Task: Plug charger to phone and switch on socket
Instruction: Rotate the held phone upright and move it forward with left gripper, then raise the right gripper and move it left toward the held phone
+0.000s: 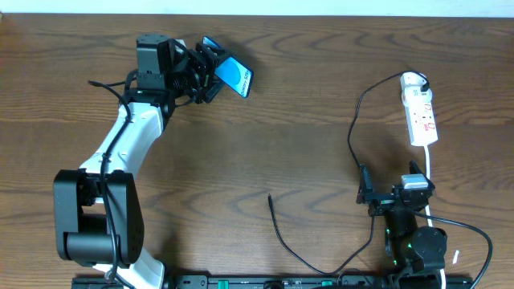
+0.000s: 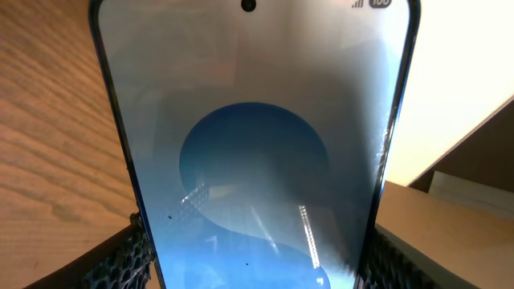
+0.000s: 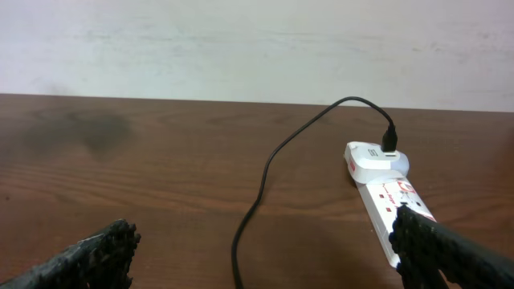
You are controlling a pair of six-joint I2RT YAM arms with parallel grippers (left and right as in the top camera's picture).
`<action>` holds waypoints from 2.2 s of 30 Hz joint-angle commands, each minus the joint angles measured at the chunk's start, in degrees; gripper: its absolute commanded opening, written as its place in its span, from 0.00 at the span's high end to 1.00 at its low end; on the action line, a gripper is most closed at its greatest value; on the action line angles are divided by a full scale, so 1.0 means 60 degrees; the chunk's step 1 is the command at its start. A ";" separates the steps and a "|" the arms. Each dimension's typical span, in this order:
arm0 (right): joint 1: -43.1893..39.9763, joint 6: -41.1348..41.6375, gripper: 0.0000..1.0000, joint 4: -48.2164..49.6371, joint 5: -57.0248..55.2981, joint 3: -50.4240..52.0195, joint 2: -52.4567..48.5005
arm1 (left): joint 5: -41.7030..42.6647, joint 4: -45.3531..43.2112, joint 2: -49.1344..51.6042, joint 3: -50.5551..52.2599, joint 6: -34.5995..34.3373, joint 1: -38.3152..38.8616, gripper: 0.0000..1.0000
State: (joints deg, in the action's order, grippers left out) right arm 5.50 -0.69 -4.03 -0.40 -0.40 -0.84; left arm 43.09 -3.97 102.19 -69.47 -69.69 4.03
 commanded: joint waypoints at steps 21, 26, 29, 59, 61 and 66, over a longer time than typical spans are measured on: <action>0.0029 -0.0113 0.01 0.0991 -0.0769 0.0015 0.0058 | -0.0583 -0.0969 -0.0346 -0.0219 -0.0044 0.0120 0.92; 0.0029 -0.0109 0.01 0.0994 -0.0576 0.0015 0.0058 | -0.0718 -0.0969 -0.0346 -0.0219 -0.0044 0.0233 0.93; 0.0029 -0.0102 0.01 0.1002 -0.0444 -0.0015 0.0051 | -0.0838 -0.0969 -0.0346 -0.0219 -0.0044 0.0346 0.93; 0.0029 -0.0718 0.01 0.0725 0.3315 -0.6160 -0.9191 | -0.1049 -0.0965 -0.0342 -0.0219 -0.0047 0.0532 0.93; 0.0029 -0.0718 0.01 0.0739 0.4018 -0.6706 -1.0087 | -0.1049 -0.0965 -0.0346 -0.0219 -0.0047 0.0532 0.93; 0.0033 -0.0721 0.01 0.0845 0.6000 -0.8193 -1.2407 | -0.1049 -0.0965 -0.0346 -0.0219 -0.0047 0.0532 0.93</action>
State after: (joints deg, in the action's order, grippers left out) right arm 5.50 -3.88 0.91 24.64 -45.32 -70.13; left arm 36.88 -9.06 102.19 -69.47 -70.30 7.29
